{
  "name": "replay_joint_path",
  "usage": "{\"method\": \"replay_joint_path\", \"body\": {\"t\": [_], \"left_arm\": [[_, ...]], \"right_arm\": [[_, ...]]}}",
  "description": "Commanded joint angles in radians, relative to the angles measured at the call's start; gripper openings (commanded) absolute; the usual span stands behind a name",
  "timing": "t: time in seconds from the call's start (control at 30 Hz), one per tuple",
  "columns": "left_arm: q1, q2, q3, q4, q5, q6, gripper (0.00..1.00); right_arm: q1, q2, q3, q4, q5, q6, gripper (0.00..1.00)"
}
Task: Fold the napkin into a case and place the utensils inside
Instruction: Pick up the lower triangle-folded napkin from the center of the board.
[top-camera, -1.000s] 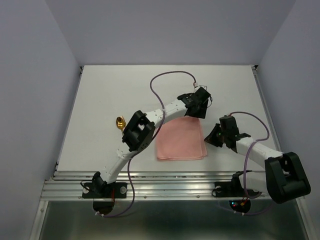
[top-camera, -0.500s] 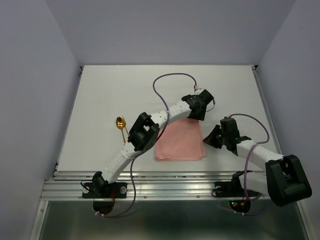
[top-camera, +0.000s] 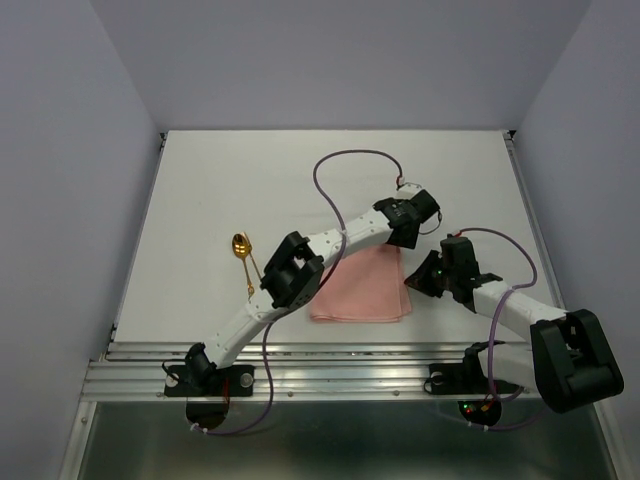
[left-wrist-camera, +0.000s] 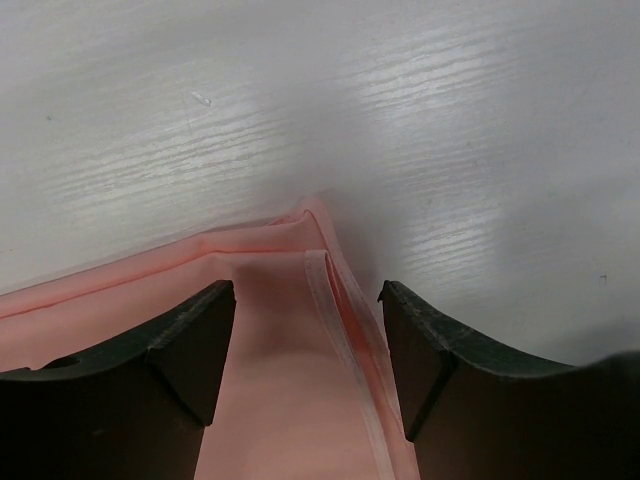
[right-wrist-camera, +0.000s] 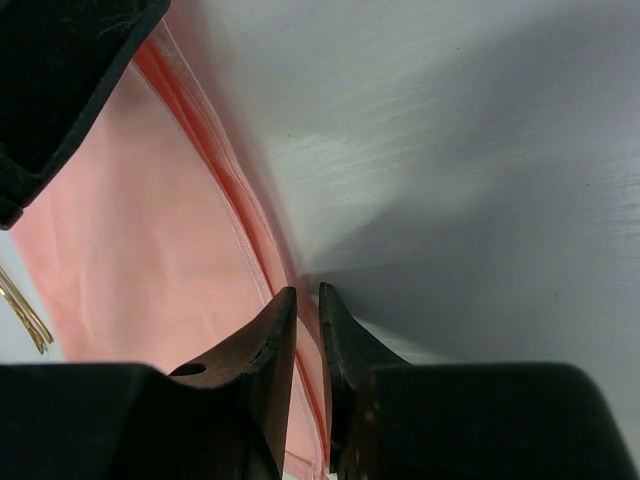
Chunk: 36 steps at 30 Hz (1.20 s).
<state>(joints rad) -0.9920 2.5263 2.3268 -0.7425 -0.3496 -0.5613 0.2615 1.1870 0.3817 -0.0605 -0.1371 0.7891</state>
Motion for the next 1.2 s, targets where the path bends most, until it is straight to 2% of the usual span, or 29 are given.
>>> {"method": "replay_joint_path", "body": {"t": [0.0, 0.23, 0.37, 0.43, 0.53, 0.63, 0.67, 0.77, 0.8, 0.9, 0.93, 0.97, 1.07, 1.17], "left_arm": [[-0.002, 0.012, 0.06, -0.034, -0.055, -0.031, 0.72], [0.001, 0.071, 0.08, -0.06, -0.084, -0.052, 0.59], [0.006, 0.084, 0.074, -0.06, -0.092, -0.06, 0.59], [0.012, 0.089, 0.066, -0.055, -0.075, -0.06, 0.52], [0.018, 0.086, 0.04, -0.028, -0.042, -0.048, 0.23], [0.026, 0.077, 0.007, 0.001, 0.007, -0.037, 0.04], [0.033, 0.063, -0.004, 0.015, 0.026, -0.035, 0.0], [0.044, -0.003, -0.088, 0.101, 0.104, -0.022, 0.0], [0.052, -0.027, -0.16, 0.136, 0.162, -0.017, 0.0], [0.076, -0.145, -0.301, 0.323, 0.291, -0.011, 0.0], [0.082, -0.176, -0.392, 0.419, 0.382, -0.015, 0.0], [0.09, -0.228, -0.435, 0.466, 0.421, -0.026, 0.0], [0.119, -0.3, -0.556, 0.578, 0.515, -0.043, 0.0], [0.139, -0.34, -0.624, 0.647, 0.581, -0.057, 0.0]], "right_arm": [[0.007, 0.02, -0.033, -0.053, -0.006, -0.036, 0.22], [0.007, 0.023, -0.027, -0.059, -0.032, -0.063, 0.22], [0.007, 0.028, -0.021, -0.059, -0.039, -0.074, 0.22], [0.007, 0.028, -0.02, -0.061, -0.041, -0.077, 0.22], [0.007, 0.02, -0.023, -0.061, -0.042, -0.076, 0.22], [0.007, 0.014, -0.026, -0.062, -0.041, -0.076, 0.22], [0.007, 0.01, -0.026, -0.065, -0.039, -0.074, 0.22], [0.007, 0.002, -0.023, -0.076, -0.039, -0.079, 0.22], [0.007, -0.012, -0.02, -0.088, -0.038, -0.086, 0.23], [0.007, -0.062, -0.014, -0.11, -0.062, -0.111, 0.35], [0.007, -0.076, -0.012, -0.11, -0.08, -0.122, 0.4], [0.007, -0.09, -0.003, -0.123, -0.113, -0.125, 0.53], [0.007, -0.161, 0.017, -0.151, -0.122, -0.128, 0.72], [0.007, -0.22, 0.029, -0.174, -0.133, -0.114, 0.78]]}}
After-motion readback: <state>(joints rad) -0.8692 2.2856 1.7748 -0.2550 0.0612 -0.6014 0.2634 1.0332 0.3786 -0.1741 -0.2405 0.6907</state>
